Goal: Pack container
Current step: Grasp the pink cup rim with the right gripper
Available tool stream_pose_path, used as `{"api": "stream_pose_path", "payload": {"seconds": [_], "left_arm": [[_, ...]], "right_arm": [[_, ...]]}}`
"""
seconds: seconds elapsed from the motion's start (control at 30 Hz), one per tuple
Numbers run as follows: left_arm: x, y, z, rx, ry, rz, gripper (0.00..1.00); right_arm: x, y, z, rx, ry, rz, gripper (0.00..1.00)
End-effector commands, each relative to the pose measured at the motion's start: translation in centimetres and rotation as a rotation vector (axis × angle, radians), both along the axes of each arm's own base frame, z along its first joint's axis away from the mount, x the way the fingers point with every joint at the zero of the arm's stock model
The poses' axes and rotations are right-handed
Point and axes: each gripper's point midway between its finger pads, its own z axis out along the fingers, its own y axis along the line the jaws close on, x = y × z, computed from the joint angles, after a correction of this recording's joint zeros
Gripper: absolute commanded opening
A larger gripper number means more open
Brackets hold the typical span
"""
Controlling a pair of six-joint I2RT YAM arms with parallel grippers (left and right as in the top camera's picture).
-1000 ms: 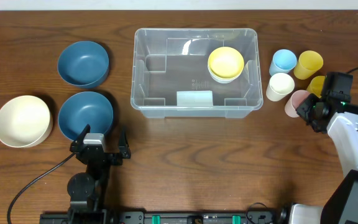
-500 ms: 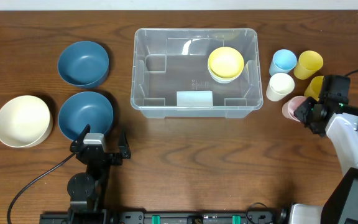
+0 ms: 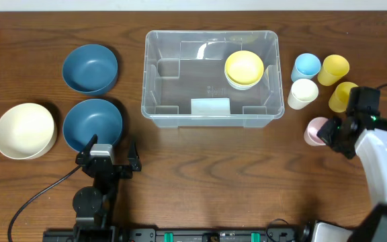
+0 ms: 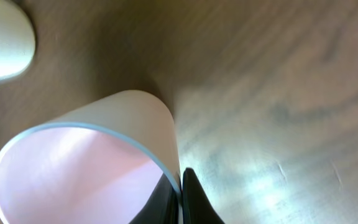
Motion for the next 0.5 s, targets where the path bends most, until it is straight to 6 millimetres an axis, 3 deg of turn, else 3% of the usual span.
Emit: {"api": "stream_pose_path", "payload": {"seconds": [0.0,0.17,0.3,0.47], "left_arm": [[-0.1,-0.1,-1.5,0.012,0.044,-0.011,0.98],[-0.1,-0.1,-1.5,0.012,0.044,-0.011,0.98],[-0.1,-0.1,-1.5,0.012,0.044,-0.011,0.98],[-0.1,-0.1,-1.5,0.012,0.044,-0.011,0.98]], "right_arm": [[-0.4,0.7,3.3,0.007,-0.094,0.023,0.01],[-2.3,2.8,7.6,0.041,-0.210,0.106,0.01],[-3.9,4.7,9.5,0.075,-0.272,0.195,0.01],[-4.5,7.6,11.1,0.105,-0.338,0.318,0.01]]}}
